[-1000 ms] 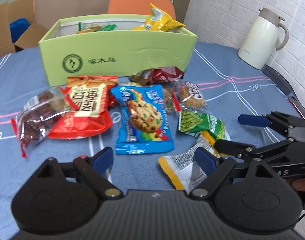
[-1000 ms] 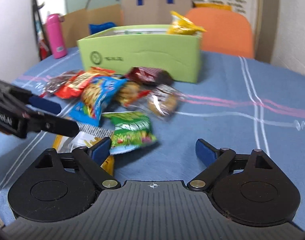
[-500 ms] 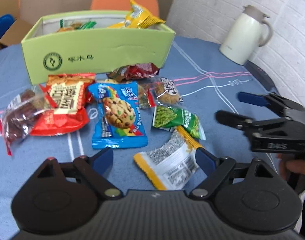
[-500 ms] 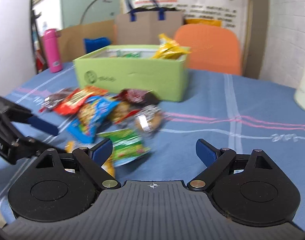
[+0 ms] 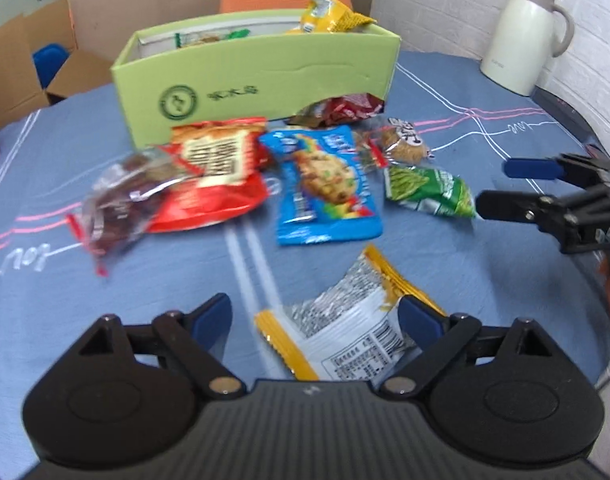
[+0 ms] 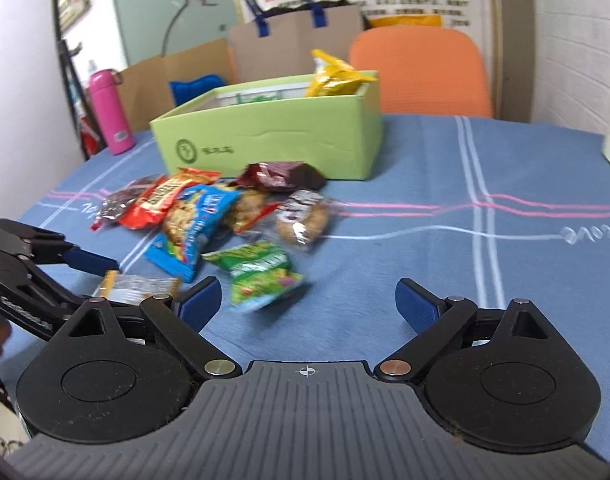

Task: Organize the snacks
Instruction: 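Move both open tools back to the snack heap, then close the right tool on the green pea packet while the left closes on the chip packet, then carry both packets over the green box and open both tools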

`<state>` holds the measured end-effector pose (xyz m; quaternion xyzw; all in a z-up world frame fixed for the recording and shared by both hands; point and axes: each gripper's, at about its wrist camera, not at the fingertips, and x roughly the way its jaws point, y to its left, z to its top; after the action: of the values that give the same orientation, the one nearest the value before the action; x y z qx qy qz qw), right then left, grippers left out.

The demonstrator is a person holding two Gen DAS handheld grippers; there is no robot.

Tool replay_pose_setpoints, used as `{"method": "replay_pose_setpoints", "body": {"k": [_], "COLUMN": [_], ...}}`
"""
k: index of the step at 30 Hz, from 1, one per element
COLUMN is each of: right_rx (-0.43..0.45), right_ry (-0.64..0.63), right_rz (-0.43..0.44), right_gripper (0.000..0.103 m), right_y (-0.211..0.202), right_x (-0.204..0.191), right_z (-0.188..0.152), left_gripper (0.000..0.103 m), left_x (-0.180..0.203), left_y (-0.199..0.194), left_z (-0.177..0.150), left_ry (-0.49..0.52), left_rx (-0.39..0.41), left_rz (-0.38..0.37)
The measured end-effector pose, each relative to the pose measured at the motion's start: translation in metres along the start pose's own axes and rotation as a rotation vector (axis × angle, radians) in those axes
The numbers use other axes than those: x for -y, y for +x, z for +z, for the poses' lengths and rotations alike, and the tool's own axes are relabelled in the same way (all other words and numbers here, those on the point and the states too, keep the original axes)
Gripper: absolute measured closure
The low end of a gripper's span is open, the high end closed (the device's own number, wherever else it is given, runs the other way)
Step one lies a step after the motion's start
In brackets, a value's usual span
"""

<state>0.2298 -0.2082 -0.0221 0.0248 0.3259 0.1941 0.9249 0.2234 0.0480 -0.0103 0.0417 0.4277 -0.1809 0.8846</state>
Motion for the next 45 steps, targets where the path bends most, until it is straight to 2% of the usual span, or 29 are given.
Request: {"method": "replay_pose_setpoints", "body": {"k": [3, 6, 9, 12, 15, 18, 20, 27, 30, 31, 33, 34, 36, 37, 41, 43, 45], "right_rx": [-0.010, -0.031, -0.046, -0.063, -0.082, -0.108, -0.132, -0.156, -0.153, -0.152, -0.144, -0.137, -0.120, -0.110, -0.093, -0.070, -0.044], "right_ry": [-0.025, -0.050, -0.051, -0.045, -0.053, -0.081, -0.097, -0.200, -0.213, -0.213, -0.210, -0.206, -0.198, -0.195, -0.194, -0.175, -0.141], "right_rz": [0.036, 0.046, 0.058, 0.061, 0.086, 0.082, 0.095, 0.049, 0.029, 0.026, 0.014, 0.007, -0.004, -0.008, -0.020, 0.001, 0.032], "right_gripper": [0.018, 0.018, 0.018, 0.018, 0.016, 0.016, 0.016, 0.016, 0.016, 0.016, 0.020, 0.027, 0.051, 0.076, 0.079, 0.085, 0.085], "right_y": [0.011, 0.021, 0.023, 0.024, 0.031, 0.047, 0.058, 0.063, 0.063, 0.063, 0.061, 0.059, 0.053, 0.050, 0.034, 0.019, 0.004], "right_x": [-0.013, -0.023, -0.025, -0.025, -0.026, -0.027, -0.027, -0.039, -0.043, -0.044, -0.044, -0.043, -0.043, -0.042, -0.044, -0.046, -0.044], "right_z": [0.005, 0.007, 0.009, 0.010, 0.012, 0.016, 0.017, 0.013, 0.011, 0.010, 0.009, 0.009, 0.008, 0.008, 0.003, 0.004, 0.009], "left_gripper": [0.011, 0.008, 0.008, 0.007, 0.008, 0.008, 0.007, 0.008, 0.011, 0.015, 0.021, 0.025, 0.038, 0.044, 0.049, 0.049, 0.049], "left_x": [-0.009, -0.003, 0.002, 0.003, 0.003, 0.010, 0.017, 0.019, 0.019, 0.020, 0.020, 0.020, 0.022, 0.023, 0.022, 0.013, -0.001], "left_y": [-0.022, -0.037, -0.032, -0.016, 0.002, 0.015, 0.019, 0.020, 0.020, 0.020, 0.019, 0.018, 0.014, 0.012, -0.002, -0.017, -0.029], "left_z": [-0.007, -0.007, 0.003, 0.011, 0.016, 0.014, 0.012, 0.011, 0.011, 0.011, 0.011, 0.011, 0.010, 0.010, 0.006, 0.011, 0.023], "left_ry": [-0.001, 0.127, 0.266, 0.331, 0.340, 0.378, 0.407, 0.419, 0.414, 0.414, 0.410, 0.407, 0.409, 0.405, 0.401, 0.348, 0.268], "left_rx": [0.043, 0.078, 0.031, -0.049, -0.118, -0.139, -0.131, -0.112, -0.105, -0.102, -0.099, -0.096, -0.081, -0.076, -0.035, -0.003, 0.025], "left_rz": [-0.034, -0.119, -0.231, -0.281, -0.294, -0.237, -0.209, -0.218, -0.217, -0.219, -0.227, -0.230, -0.236, -0.237, -0.219, -0.243, -0.279]}}
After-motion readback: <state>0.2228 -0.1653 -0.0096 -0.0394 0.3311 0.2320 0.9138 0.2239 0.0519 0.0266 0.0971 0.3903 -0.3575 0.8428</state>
